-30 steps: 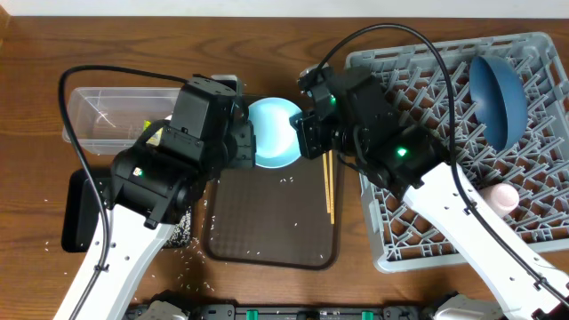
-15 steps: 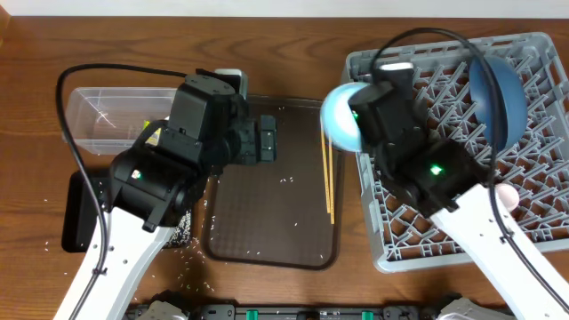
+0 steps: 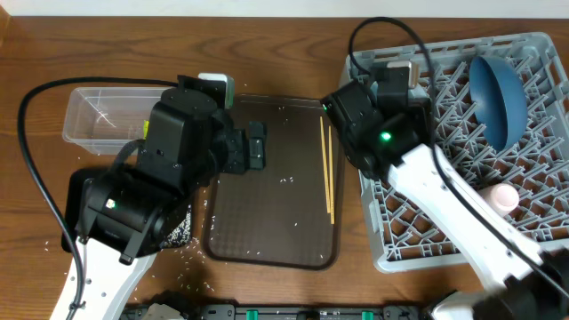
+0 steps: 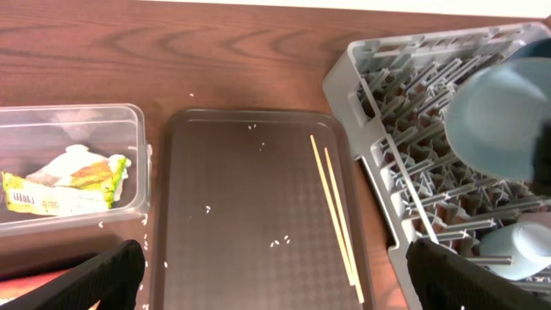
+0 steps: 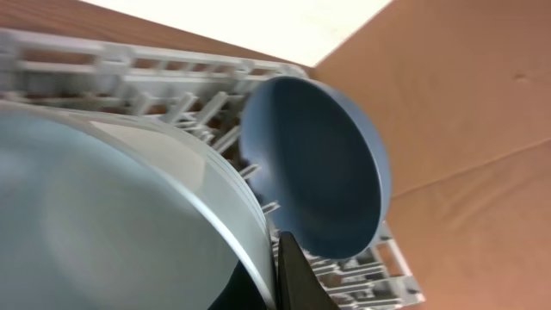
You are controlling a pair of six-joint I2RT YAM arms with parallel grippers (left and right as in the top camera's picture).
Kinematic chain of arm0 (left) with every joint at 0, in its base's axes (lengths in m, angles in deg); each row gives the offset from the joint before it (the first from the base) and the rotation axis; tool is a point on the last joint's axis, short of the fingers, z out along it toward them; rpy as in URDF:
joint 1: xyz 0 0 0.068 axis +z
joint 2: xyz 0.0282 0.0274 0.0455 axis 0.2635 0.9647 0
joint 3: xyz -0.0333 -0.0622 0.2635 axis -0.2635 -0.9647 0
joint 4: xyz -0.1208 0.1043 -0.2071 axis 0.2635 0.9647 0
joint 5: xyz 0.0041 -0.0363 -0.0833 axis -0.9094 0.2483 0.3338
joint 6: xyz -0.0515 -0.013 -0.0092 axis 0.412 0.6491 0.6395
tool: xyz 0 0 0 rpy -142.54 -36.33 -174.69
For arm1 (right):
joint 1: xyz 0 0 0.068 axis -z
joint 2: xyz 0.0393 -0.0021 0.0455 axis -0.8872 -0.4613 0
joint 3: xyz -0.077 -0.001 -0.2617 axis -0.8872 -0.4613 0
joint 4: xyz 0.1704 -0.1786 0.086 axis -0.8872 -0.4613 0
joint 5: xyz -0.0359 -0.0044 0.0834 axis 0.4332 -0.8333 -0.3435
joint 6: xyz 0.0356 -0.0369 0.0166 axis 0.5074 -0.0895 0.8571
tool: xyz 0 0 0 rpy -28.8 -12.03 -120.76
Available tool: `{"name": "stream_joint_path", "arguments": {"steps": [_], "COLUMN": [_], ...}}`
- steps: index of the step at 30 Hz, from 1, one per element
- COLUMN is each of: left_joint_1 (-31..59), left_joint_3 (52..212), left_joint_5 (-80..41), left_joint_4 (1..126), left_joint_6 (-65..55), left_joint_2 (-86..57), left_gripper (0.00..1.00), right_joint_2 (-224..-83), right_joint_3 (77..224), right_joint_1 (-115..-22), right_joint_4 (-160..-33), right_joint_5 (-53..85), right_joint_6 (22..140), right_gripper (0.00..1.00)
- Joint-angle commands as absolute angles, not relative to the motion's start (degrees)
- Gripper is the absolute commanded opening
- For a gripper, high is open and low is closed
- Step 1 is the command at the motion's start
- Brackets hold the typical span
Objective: Sort waste into correct bins and load items into the dishwasher rack
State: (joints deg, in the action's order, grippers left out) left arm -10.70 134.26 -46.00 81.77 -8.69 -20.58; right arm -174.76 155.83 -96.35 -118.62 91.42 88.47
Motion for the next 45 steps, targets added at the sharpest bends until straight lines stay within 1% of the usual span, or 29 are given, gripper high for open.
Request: {"name": "stream_joint_path", "arguments": {"steps": [1, 8, 16, 22, 30, 39, 45], "left_joint_1": [-10.53, -10.53, -10.53, -10.53, -10.53, -10.53, -10.53], "left_joint_3": [135.02, 135.0, 135.0, 135.0, 135.0, 135.0, 135.0], "left_joint_5": [-46.7, -46.7, -46.68, -46.68, -46.66, -46.68, -46.68], "left_joint_4": [82.36, 83.21, 83.43, 84.13, 84.48, 85.39, 85.33], "left_joint_6": [-10.11, -10.09, -10.09, -10.09, -10.09, -10.09, -10.09], "left_joint_2": [-20.74, -20.74, -20.74, -20.74, -20.74, -20.74, -20.71], "left_gripper": [0.98, 0.98, 0.98, 0.98, 0.98, 0.98, 0.98], "right_joint_2": [-178.48, -185.86, -189.32, -189.64, -191.57, -191.96, -191.46], "right_joint_3": [156.12, 156.12, 156.09, 156.09, 156.09, 156.2, 156.2], "right_joint_1": [-94.32, -91.24, -90.63, -91.26, -92.62, -92.62, -92.62], "right_joint_4": [-118.36, -117.2, -117.59, -119.34, -121.66, -123.56, -123.82], "right_joint_5": [99.23, 103.12, 100.65, 96.06, 94.96, 104.51, 102.83], "right_joint_6": [86.4, 86.4, 86.13, 86.16, 86.18, 86.57, 85.76], "right_gripper": [0.01, 0.01, 0.01, 0.01, 0.01, 0.01, 0.01]}}
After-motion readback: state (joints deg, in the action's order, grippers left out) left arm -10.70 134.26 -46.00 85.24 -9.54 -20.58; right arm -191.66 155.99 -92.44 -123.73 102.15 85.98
